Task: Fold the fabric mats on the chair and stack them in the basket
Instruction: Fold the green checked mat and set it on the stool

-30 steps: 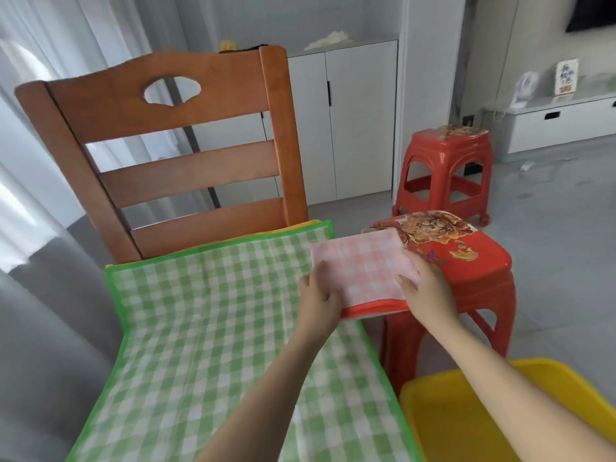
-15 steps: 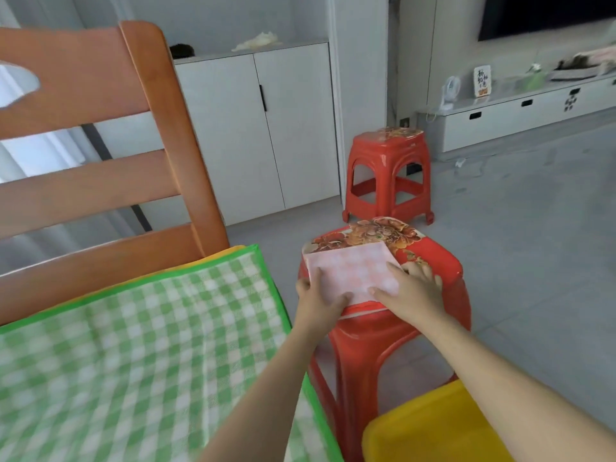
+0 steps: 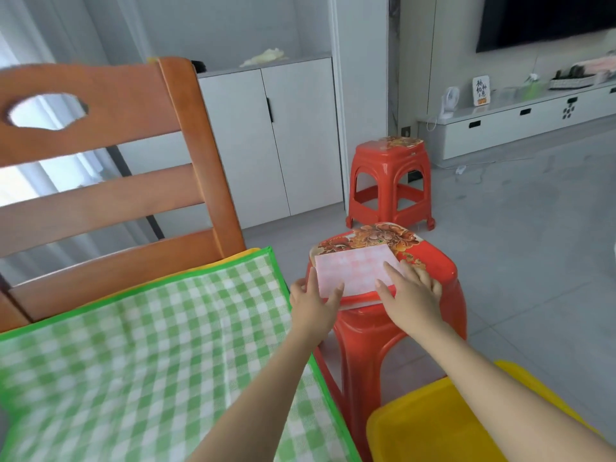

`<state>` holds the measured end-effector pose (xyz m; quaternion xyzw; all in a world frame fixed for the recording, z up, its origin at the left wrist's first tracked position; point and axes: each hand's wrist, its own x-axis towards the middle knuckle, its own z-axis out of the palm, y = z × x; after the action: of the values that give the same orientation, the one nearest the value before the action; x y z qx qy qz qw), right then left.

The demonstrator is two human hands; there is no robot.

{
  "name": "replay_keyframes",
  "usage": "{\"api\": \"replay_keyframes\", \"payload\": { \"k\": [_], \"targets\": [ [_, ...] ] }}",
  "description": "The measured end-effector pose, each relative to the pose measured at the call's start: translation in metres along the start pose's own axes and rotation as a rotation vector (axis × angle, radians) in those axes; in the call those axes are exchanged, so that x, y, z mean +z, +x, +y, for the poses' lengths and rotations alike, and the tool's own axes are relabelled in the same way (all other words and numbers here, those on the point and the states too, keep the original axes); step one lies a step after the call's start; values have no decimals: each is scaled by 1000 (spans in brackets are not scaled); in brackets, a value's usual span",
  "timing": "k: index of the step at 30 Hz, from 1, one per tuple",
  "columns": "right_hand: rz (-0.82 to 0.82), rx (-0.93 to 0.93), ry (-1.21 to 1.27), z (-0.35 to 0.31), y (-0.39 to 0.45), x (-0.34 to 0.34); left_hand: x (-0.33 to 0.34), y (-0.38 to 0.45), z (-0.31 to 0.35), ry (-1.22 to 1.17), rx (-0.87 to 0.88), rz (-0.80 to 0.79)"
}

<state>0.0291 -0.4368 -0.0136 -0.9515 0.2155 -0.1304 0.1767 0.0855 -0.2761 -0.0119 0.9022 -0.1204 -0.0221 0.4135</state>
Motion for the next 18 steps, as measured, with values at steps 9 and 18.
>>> {"api": "replay_keyframes", "payload": {
  "k": [9, 18],
  "targets": [
    [-28, -356, 406, -78, -127, -12, -91, -152, -42, -129, -122, -71],
    [-390, -500, 376, -104, -212, 11, -130, -259, -122, 89, -104, -76]
  ]
}}
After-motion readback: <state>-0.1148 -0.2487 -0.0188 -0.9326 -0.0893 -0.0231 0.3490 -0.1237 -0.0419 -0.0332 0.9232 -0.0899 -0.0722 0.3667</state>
